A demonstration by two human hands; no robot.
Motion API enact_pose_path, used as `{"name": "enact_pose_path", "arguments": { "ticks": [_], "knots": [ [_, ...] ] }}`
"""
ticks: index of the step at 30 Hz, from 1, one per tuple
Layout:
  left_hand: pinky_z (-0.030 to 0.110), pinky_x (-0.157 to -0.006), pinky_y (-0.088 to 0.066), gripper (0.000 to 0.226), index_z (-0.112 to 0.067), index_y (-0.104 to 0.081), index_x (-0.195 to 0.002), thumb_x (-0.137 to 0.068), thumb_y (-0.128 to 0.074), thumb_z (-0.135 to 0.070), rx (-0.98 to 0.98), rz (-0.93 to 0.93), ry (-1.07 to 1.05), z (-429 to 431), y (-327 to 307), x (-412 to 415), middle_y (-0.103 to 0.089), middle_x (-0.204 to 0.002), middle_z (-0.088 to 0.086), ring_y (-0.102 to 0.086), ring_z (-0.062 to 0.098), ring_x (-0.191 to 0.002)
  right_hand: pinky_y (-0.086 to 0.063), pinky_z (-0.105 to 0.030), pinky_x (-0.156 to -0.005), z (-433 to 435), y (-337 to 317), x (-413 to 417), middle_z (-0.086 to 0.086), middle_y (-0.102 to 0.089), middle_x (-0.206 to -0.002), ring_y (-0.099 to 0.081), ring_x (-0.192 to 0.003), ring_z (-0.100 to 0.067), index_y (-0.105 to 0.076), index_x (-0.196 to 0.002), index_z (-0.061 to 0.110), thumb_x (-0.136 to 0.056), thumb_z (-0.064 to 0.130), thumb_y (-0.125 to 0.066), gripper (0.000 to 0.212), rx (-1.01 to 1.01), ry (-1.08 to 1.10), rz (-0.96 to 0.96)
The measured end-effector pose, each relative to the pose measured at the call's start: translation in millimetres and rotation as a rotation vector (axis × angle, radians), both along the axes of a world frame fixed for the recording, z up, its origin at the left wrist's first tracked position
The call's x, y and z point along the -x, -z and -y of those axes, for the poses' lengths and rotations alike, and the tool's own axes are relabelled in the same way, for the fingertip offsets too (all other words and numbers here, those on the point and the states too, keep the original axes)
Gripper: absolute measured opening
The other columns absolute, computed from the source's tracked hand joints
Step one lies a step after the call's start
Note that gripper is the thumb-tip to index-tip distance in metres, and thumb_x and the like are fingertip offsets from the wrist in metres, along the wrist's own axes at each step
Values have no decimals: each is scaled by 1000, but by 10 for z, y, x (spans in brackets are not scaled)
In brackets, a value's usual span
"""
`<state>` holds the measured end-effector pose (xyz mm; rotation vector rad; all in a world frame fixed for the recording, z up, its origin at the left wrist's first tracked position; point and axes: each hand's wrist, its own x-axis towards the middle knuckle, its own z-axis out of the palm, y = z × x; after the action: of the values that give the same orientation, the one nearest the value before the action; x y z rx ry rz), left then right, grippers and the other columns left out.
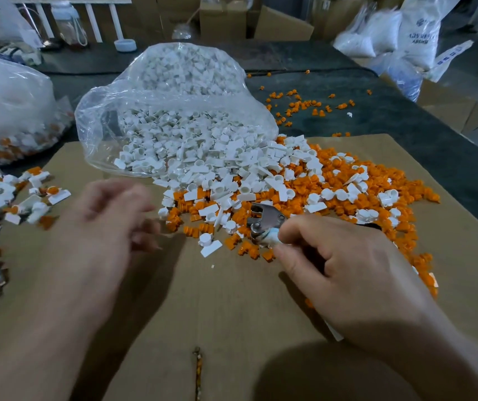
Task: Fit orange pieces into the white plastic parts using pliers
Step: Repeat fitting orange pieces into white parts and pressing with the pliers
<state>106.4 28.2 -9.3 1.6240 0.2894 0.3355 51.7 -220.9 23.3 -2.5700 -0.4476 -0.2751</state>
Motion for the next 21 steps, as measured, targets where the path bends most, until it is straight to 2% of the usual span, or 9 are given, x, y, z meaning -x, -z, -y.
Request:
{"name": "enact_pose_path", "arguments": {
  "ticks": [1, 3, 6, 8, 9, 12, 15, 18, 21],
  "knots": [
    [21, -53, -47, 8, -42, -66, -97, -89, -66, -43, -320, 75, 36, 63, 16, 45, -68, -84, -10, -63, 2, -62, -42, -25, -53, -15, -10, 8, 14, -54, -69, -53, -70, -7, -57, -86, 33, -89, 47, -43, 21, 11, -9, -18],
    [25, -61, -44, 23, -52, -61, -100, -80, -60, -62, -698, 134, 185, 183, 55, 151, -59, -92, -14, -59, -1, -77, -41, -22, -52, -69, -11, 31, 17, -52, -70, -52, -70, -3, -53, -89, 36, -88, 53, -40, 22, 35, -45, -61],
    [30, -67, -46, 50, -43, -66, -111, -78, -54, -79, -881, 62, 328, 291, 127, 169, -55, -98, -12, -56, 3, -81, -29, -17, -56, -176, 38, 68, 19, -43, -70, -45, -67, 1, -34, -89, 43, -93, 52, -42, 13, 53, -143, -138],
    [39, -69, -51, 51, -27, -70, -114, -85, -57, -68, -1050, 105, 390, 359, 145, 158, -56, -100, -1, -59, 21, -85, -24, -16, -55, -236, 63, 96, 20, -39, -69, -42, -67, 5, -23, -90, 50, -94, 51, -43, 21, 73, -206, -165],
    [44, -69, -53, 48, -23, -71, -114, -83, -60, -58, -1107, 129, 423, 384, 161, 154, -57, -98, 2, -59, 27, -84, -24, -16, -54, -254, 71, 102, 21, -36, -69, -41, -66, 7, -23, -92, 50, -94, 52, -42, 19, 80, -217, -173],
    [50, -67, -54, 34, -19, -72, -108, -82, -65, -39, -1118, 169, 435, 379, 156, 134, -58, -91, 4, -59, 30, -80, -22, -17, -54, -245, 124, 93, 23, -31, -69, -36, -65, 7, -28, -103, 45, -94, 55, -40, 18, 71, -209, -158],
    [48, -63, -55, 21, -20, -72, -104, -85, -69, -29, -1109, 218, 415, 375, 177, 153, -60, -92, 2, -60, 29, -77, -24, -17, -59, -219, 160, 51, 23, -30, -73, -35, -70, -1, -33, -104, 43, -95, 53, -41, 15, 85, -196, -139],
    [47, -58, -57, 35, -17, -74, -103, -85, -52, -39, -1136, 290, 427, 385, 158, 199, -65, -92, 5, -65, 31, -74, -28, -16, -59, -227, 149, 18, 22, -36, -74, -40, -71, 2, -43, -98, 39, -95, 48, -45, 10, 65, -212, -104],
    [47, -57, -56, 42, -16, -74, -98, -90, -40, -40, -1133, 300, 430, 392, 134, 199, -66, -89, 6, -65, 32, -73, -39, -19, -59, -236, 127, 5, 18, -45, -79, -47, -75, -2, -49, -90, 35, -93, 43, -45, 10, 0, -175, -47]
  ]
}}
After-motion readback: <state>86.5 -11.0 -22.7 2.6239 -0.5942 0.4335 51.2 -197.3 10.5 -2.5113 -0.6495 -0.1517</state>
